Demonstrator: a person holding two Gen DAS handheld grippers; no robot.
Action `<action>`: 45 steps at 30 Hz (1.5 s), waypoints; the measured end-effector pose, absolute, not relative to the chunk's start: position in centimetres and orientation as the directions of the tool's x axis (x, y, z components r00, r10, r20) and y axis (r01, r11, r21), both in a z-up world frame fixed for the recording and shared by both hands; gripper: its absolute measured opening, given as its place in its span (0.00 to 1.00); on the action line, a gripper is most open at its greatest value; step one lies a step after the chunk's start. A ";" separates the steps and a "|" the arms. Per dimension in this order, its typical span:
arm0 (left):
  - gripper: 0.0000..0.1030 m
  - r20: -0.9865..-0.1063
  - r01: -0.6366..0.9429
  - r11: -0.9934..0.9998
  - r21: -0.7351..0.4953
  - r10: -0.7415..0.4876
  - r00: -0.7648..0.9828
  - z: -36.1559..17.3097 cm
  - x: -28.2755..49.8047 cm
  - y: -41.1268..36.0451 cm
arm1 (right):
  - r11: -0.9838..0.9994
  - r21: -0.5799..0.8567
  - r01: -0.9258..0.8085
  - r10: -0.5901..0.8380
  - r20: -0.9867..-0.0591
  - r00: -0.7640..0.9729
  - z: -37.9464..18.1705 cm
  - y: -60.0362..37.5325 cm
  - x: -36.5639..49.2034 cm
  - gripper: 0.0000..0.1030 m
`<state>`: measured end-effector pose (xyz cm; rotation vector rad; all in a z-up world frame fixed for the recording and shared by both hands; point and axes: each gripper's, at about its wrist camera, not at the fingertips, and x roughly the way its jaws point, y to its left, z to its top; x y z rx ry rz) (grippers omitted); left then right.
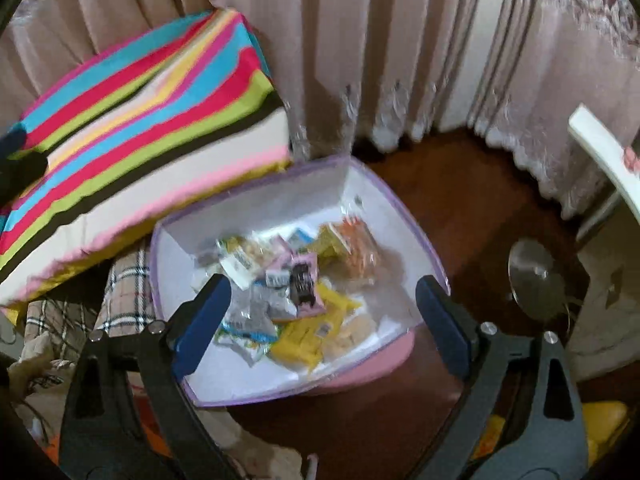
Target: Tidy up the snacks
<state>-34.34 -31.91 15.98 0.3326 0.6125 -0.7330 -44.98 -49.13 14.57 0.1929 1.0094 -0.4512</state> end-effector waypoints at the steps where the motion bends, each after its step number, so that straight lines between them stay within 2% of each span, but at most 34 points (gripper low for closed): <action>1: 1.00 -0.654 0.709 0.700 0.087 -0.496 0.570 14.9 -34.4 -32.4 | 0.887 -0.040 0.460 -0.261 -0.865 0.428 14.1 -49.4 -44.8 0.92; 9: 1.00 -0.785 0.750 0.654 0.093 -0.415 0.459 10.0 -35.3 -34.1 | 0.863 -0.142 0.484 -0.285 -0.929 0.235 10.0 -49.1 -44.4 0.92; 45: 1.00 -0.827 0.769 0.637 0.057 -0.402 0.394 9.0 -35.4 -34.7 | 0.865 -0.086 0.493 -0.225 -0.947 0.230 9.0 -48.6 -44.5 0.92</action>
